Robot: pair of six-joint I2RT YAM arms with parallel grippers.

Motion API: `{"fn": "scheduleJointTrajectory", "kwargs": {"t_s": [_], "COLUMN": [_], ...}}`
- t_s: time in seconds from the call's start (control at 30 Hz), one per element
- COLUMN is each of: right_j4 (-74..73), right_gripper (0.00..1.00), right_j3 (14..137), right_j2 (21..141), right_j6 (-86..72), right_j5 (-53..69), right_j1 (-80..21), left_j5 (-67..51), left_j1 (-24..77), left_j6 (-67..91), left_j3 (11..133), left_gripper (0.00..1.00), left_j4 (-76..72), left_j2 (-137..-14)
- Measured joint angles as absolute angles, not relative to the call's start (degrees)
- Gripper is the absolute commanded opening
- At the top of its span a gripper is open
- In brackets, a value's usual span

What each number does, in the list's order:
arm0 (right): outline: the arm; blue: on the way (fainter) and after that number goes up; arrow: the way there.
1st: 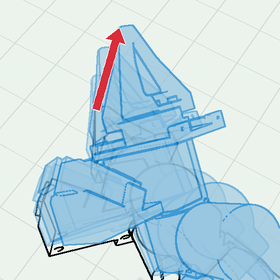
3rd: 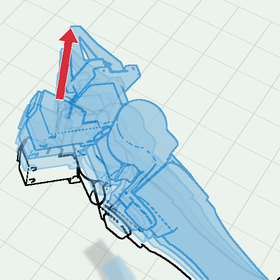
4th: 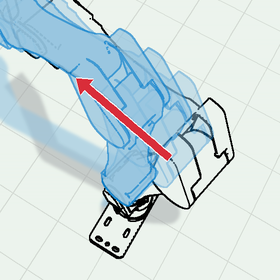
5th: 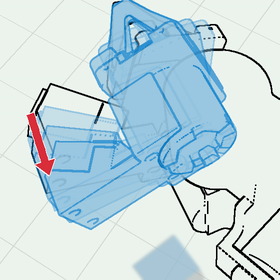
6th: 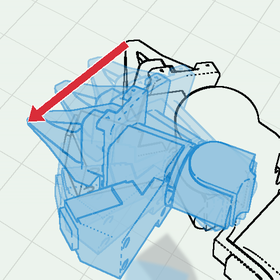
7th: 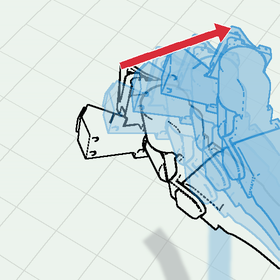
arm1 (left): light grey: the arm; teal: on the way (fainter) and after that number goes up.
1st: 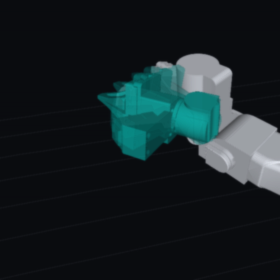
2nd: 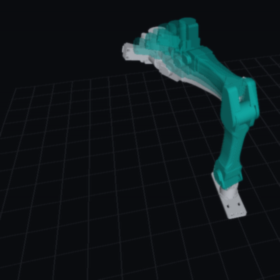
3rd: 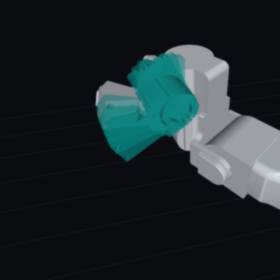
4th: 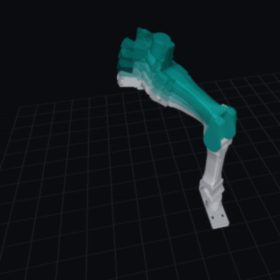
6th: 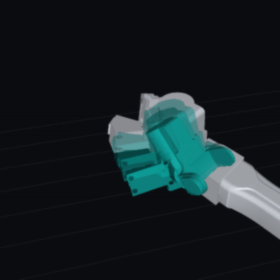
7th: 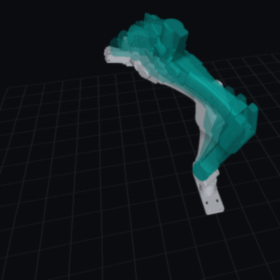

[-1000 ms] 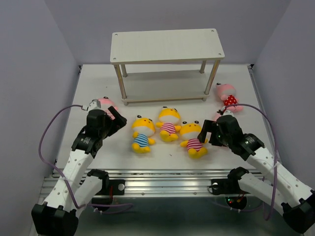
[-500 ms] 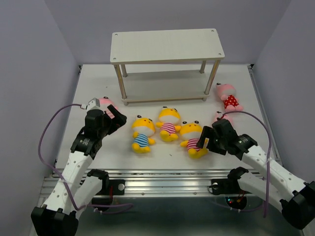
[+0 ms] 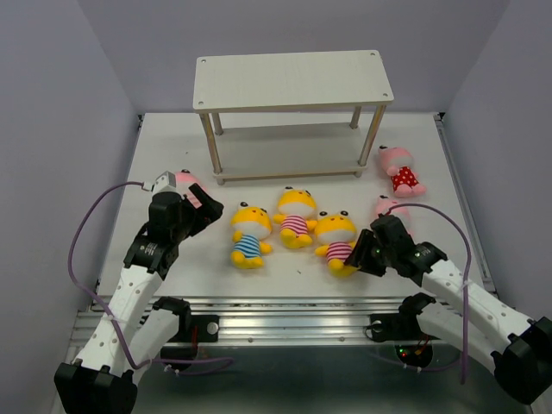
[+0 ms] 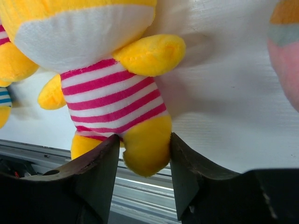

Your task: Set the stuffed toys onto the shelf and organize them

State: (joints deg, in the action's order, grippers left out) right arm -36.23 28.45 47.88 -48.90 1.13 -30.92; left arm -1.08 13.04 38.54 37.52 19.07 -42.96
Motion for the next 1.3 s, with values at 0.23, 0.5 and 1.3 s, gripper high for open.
{"fn": "scheduleJointTrajectory", "kwargs": {"t_s": [0.23,0.5,1.3], "right_j4": [-34.0,-34.9,-14.0], "right_gripper": [0.01,0.01,0.01], "right_j3": [27.4,30.8,48.1], "right_j2": [48.3,46.4,66.3], "right_j6": [-48.9,-43.4,-24.1], "right_j5": [1.3,-1.8,-16.1], "right_j1": [-30.9,-30.9,-30.7], "left_j5": [-1.2,-1.5,-2.2], "left_j1": [13.0,13.0,13.0], "left_j6": [38.5,38.5,38.3], "left_j3": [37.5,37.5,37.5], "left_gripper": [0.99,0.99,0.99], "left_j4": [19.1,19.0,18.7], "left_j2": [-43.0,-43.0,-43.0]}}
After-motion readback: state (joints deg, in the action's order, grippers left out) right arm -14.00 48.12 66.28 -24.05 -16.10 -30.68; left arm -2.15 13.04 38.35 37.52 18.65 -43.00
